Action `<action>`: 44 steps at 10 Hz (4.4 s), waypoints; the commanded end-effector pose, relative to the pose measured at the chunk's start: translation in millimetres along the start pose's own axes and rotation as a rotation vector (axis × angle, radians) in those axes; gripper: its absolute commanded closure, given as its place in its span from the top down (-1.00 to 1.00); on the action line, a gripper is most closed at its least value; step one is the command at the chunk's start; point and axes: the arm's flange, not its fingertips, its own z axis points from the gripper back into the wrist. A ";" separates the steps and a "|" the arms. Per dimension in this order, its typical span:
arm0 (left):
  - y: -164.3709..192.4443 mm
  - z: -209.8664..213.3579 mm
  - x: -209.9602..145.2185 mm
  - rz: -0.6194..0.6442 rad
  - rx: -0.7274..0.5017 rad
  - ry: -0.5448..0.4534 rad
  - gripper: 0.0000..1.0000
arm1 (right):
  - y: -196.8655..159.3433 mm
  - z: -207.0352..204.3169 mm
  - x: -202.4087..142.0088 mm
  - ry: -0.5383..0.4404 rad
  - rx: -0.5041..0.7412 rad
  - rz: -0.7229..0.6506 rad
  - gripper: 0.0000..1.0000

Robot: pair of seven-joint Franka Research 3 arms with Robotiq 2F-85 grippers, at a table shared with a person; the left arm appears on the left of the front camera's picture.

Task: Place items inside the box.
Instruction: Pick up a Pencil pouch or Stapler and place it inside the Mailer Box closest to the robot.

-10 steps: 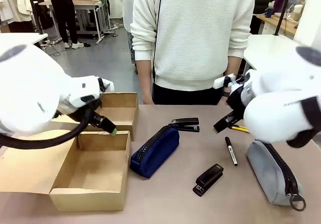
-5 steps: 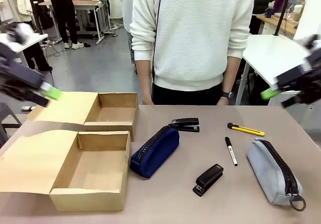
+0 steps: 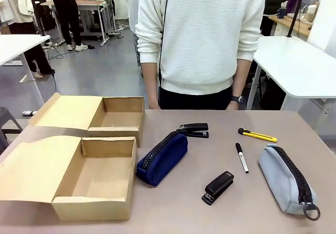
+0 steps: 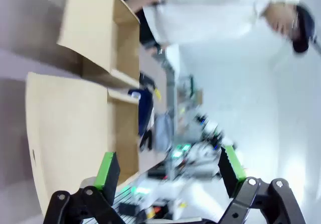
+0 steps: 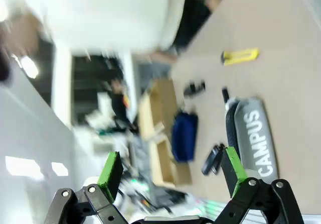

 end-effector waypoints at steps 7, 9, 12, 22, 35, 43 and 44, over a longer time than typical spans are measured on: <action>0.0 0.0 0.0 0.000 0.000 0.000 1.00 | 0.0 0.0 0.0 0.000 0.000 0.000 1.00; 0.0 0.0 0.0 0.000 0.000 0.000 1.00 | 0.0 0.0 0.0 0.000 0.000 0.000 1.00; 0.0 0.0 0.0 0.000 0.000 0.000 1.00 | 45.9 -55.9 -17.2 0.100 -0.055 0.234 1.00; 0.0 0.0 0.0 0.000 0.000 0.000 1.00 | -26.9 32.0 -10.6 0.063 0.138 -0.030 1.00; 0.0 0.0 0.0 0.000 0.000 0.000 1.00 | 101.5 -258.8 -139.0 0.606 -0.419 0.813 1.00; 0.0 0.0 0.0 0.000 0.000 0.000 1.00 | 151.6 -490.8 -122.0 0.793 -0.488 1.669 1.00; 0.0 0.0 0.0 0.000 0.000 0.000 1.00 | 152.1 -513.0 -128.4 0.766 -0.542 1.745 1.00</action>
